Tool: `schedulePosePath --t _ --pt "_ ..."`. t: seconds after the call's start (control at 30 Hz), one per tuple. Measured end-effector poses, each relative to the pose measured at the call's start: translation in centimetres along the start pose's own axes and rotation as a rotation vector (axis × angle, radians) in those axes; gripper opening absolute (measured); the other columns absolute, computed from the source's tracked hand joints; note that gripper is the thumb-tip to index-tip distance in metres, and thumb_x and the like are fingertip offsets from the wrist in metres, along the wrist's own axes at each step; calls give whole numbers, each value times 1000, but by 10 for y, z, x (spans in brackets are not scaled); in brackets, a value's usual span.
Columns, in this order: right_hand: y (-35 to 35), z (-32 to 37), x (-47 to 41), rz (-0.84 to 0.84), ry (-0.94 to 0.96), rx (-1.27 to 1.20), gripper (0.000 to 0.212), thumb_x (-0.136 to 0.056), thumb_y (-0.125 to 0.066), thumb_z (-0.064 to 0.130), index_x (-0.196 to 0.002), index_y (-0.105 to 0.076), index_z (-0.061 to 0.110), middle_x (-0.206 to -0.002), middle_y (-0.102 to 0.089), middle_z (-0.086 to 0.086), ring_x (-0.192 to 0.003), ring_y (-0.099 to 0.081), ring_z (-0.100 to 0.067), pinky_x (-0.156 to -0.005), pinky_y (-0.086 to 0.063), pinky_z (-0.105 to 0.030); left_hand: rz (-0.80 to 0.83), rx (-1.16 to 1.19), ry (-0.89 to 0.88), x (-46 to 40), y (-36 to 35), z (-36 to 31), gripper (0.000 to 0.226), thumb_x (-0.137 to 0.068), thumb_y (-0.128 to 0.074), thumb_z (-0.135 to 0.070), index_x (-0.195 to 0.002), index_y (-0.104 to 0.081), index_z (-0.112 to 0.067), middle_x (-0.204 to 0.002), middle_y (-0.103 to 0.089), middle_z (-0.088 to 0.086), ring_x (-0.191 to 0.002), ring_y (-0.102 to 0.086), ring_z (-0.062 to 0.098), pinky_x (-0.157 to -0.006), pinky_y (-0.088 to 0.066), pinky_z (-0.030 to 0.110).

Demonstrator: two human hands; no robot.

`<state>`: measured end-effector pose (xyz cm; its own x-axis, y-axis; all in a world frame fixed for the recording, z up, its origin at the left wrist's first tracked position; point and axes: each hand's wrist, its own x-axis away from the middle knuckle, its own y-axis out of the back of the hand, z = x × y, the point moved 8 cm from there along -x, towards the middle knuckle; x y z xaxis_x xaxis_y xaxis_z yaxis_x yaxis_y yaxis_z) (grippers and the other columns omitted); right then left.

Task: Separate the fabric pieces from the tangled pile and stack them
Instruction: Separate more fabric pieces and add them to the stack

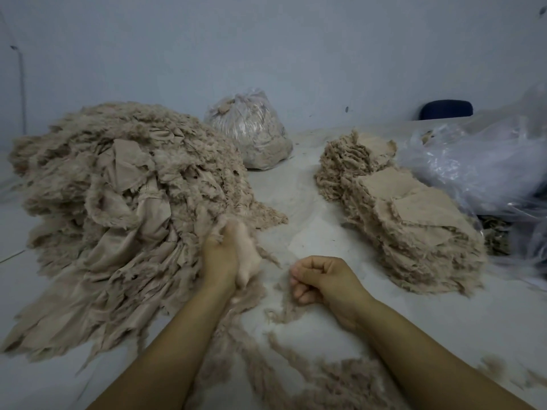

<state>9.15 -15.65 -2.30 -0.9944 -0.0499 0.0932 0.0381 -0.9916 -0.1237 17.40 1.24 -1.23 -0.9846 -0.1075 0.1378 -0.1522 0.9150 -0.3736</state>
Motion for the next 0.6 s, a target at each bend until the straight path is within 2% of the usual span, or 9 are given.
schedulePosePath --t 0.03,0.1,0.13,0.2,0.3,0.37,0.4,0.5,0.6 --pt "-3 2 -2 -5 17 -18 21 -87 -67 24 -91 -68 3 -76 -67 -10 -56 -63 -14 -51 -53 -24 129 -55 -12 9 -16 3 31 -100 -40 -30 -93 -61 -9 -79 -61 9 -62 -65 14 -66 -49 25" --pt "-7 6 -4 -8 52 -22 37 -82 -66 43 -98 -69 10 -85 -71 -6 -70 -68 -19 -59 -55 -28 271 -264 -124 23 -38 5 18 -97 -49 -25 -98 -63 -14 -78 -70 -4 -68 -68 5 -63 -51 16" --pt "-7 9 -4 -15 84 -12 32 -81 -67 44 -93 -72 15 -85 -73 -4 -74 -69 -18 -61 -55 -26 340 -331 -171 28 -46 8 16 -96 -51 -24 -100 -65 -16 -81 -73 -6 -75 -69 4 -65 -52 14" --pt "-1 14 -3 -77 150 -7 18 -84 -69 31 -68 -71 22 -67 -69 2 -61 -65 -12 -55 -50 -19 448 -347 -191 39 -57 9 20 -94 -53 -28 -97 -68 -15 -85 -74 -1 -81 -70 12 -68 -54 19" --pt "20 16 -7 -255 202 -13 33 -89 -65 15 -58 -58 20 -51 -53 4 -44 -48 -8 -42 -40 -18 329 -331 -180 31 -44 9 27 -95 -51 -33 -85 -65 -12 -73 -70 6 -63 -66 15 -57 -53 24" --pt "32 17 -9 -351 194 19 25 -91 -63 14 -67 -56 15 -52 -48 1 -41 -44 -9 -39 -35 -18 195 -279 -159 23 -31 9 30 -98 -45 -30 -78 -58 -12 -53 -57 0 -37 -48 6 -36 -37 16" --pt "41 15 -10 -410 170 42 21 -92 -60 14 -71 -56 12 -52 -47 -2 -40 -43 -11 -40 -34 -19 141 -300 -193 18 -25 6 32 -99 -43 -28 -75 -55 -12 -47 -52 -3 -32 -39 4 -34 -30 16" --pt "64 16 -14 -532 107 200 18 -93 -55 18 -82 -58 4 -60 -52 -5 -55 -49 -23 -56 -37 -33 66 -697 -456 18 -19 -11 33 -100 -41 -25 -72 -53 -15 -59 -56 0 -50 -50 12 -50 -38 29" --pt "68 24 -10 -583 61 784 39 -91 -58 37 -120 -49 12 -114 -49 -5 -96 -57 -28 -73 -39 -31 158 -1136 -664 26 -27 -7 16 -96 -48 -25 -86 -58 -17 -92 -56 -2 -90 -52 21 -76 -41 35"
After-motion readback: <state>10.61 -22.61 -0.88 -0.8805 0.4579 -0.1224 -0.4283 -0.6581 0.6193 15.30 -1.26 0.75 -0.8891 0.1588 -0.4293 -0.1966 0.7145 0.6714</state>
